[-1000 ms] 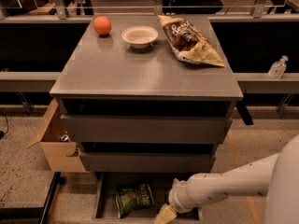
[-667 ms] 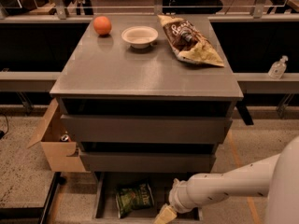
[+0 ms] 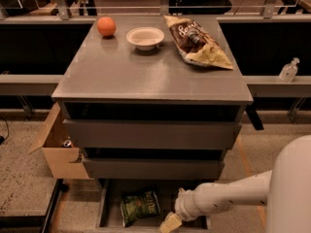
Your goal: Pick green jalapeno chip bag from bottom drawer and place on counter
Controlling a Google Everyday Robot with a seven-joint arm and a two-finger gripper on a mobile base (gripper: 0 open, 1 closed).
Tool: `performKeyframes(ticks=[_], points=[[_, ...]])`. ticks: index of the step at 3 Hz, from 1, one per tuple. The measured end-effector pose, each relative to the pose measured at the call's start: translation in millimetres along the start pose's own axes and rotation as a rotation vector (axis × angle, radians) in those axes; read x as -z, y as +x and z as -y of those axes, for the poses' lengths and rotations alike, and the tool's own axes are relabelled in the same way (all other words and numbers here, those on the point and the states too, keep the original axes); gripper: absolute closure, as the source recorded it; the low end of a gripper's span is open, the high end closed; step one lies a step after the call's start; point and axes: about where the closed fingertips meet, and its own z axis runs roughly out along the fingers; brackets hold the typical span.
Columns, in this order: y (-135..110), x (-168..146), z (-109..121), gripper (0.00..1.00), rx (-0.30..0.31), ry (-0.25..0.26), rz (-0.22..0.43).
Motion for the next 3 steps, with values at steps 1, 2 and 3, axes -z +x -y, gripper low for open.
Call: performKeyframes(ticks=[1, 2, 3], points=[[14.6, -44.3, 10.9, 0.0, -0.008, -0.01, 0.024], [21.3, -88.5, 18.1, 0.0, -0.009, -0.031, 0.046], [12.9, -119.8, 28.0, 0.0, -0.009, -0.03, 0.104]])
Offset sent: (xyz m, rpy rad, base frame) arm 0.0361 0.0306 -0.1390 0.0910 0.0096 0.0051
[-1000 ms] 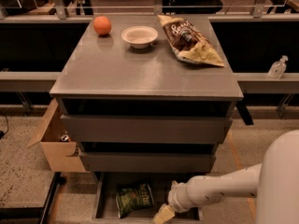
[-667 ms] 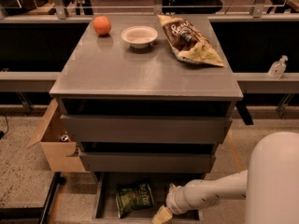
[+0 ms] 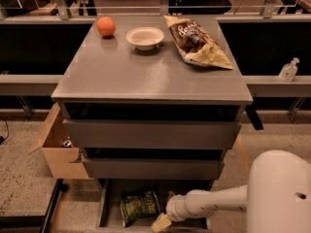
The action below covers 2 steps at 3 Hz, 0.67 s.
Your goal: Pick green jalapeno chip bag from bottom drawer and place on counter
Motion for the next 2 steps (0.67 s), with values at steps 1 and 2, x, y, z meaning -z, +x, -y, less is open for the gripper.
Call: performKeyframes(ticks=[1, 2], points=[[-4.9, -34.5, 13.5, 0.0, -0.011, -0.004, 0.059], [-12.7, -64.7, 28.3, 0.0, -0.026, 0.001, 0.111]])
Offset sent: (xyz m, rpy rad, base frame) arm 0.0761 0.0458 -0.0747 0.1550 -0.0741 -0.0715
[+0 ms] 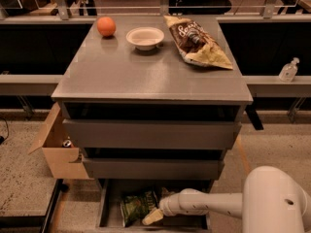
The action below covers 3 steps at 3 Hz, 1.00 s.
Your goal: Pick green jalapeno chip bag from bottom drawer and place on counter
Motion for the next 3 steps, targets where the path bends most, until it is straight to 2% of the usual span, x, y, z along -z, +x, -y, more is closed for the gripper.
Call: performKeyframes(ticks=[1, 2, 3], points=[[2.5, -32.0, 14.4, 0.0, -0.015, -0.001, 0.028], [11.3, -62.8, 30.0, 0.0, -0.03, 0.002, 0.022], [30.9, -86.1, 40.5, 0.0, -0.048, -0.007, -0.003]])
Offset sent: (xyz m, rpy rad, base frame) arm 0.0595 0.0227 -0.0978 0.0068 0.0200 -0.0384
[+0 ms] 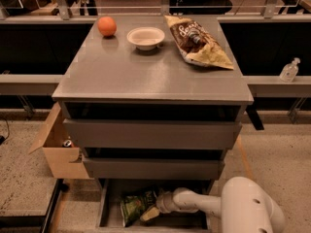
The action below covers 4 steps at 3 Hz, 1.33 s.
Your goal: Pick green jalapeno chip bag from bottom drawer and place on counter
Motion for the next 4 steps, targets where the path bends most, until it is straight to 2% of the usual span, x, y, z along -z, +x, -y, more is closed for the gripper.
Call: performKeyframes(ticks=[1, 3, 4], points=[[12.7, -10.6, 5.8, 0.15, -0.006, -0.005, -0.007], [9.7, -6.9, 5.1, 0.62, -0.005, -0.006, -0.006], [8.0, -5.0, 4.6, 0.93, -0.004, -0.006, -0.006]])
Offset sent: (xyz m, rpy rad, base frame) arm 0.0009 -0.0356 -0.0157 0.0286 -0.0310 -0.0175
